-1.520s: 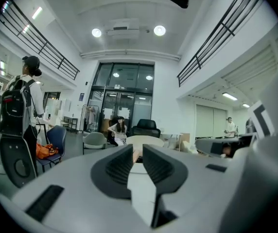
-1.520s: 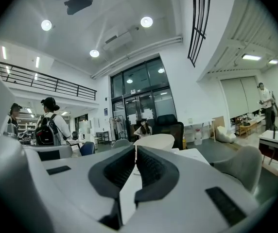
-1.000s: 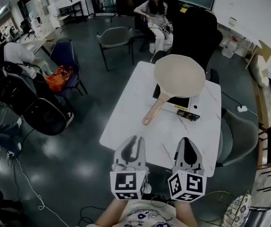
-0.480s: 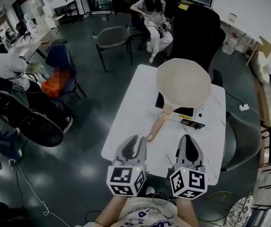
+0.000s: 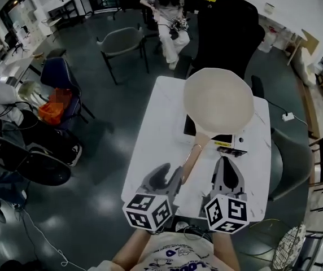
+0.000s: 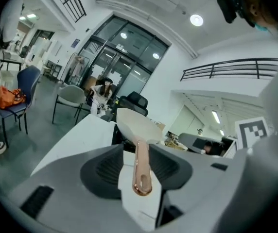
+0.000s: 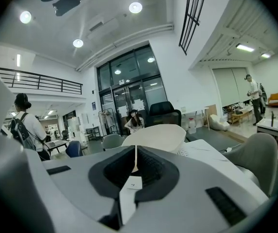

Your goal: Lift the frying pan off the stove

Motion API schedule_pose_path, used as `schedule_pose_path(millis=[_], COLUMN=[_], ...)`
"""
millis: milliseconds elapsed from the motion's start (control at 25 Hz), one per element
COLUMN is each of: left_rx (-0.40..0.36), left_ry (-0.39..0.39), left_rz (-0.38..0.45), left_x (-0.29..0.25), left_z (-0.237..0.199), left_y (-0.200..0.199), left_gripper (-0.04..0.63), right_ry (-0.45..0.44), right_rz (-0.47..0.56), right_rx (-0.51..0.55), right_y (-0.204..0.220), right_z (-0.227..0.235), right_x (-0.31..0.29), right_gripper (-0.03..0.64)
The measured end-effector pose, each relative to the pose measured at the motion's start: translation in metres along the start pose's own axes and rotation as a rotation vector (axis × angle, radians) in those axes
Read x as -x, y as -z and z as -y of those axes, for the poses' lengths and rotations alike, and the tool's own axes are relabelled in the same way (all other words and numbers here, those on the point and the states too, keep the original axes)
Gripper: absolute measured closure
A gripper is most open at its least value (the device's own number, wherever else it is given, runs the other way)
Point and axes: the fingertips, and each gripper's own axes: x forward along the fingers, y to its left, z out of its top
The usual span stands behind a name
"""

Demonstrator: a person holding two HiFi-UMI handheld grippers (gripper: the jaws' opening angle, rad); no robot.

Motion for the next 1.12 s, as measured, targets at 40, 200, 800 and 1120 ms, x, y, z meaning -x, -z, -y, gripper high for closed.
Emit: schedule_pose_path(millis=[40, 200, 800, 1120], left_rx=[0.008, 0.041, 0.239, 0.351], left_ry=[0.018, 0.082, 0.305, 0.357], left_rz=[-0.018, -0.087, -0.222, -0.237], left_x=[-0.004, -0.014, -0.033, -0.042], left_z=[0.000, -0.001, 0.007, 0.018], left_y=[0.003, 0.016, 0.043, 0.054], left_gripper=[0.447, 0.409, 0.371, 0.373], right_ry=[0.005, 0.028, 0.112, 0.073], right_rz=[-0.004, -0.026, -0.106, -0.147], right_rx=[0.000, 0.000, -0.012, -0.016], right_y=[0.001, 0.009, 0.036, 0.047], right_z=[0.000, 0.004, 0.013, 0.021], right_x=[-0.004, -0.015, -0.028, -0.035], right_gripper=[0.594, 0.594, 0.594, 0.594])
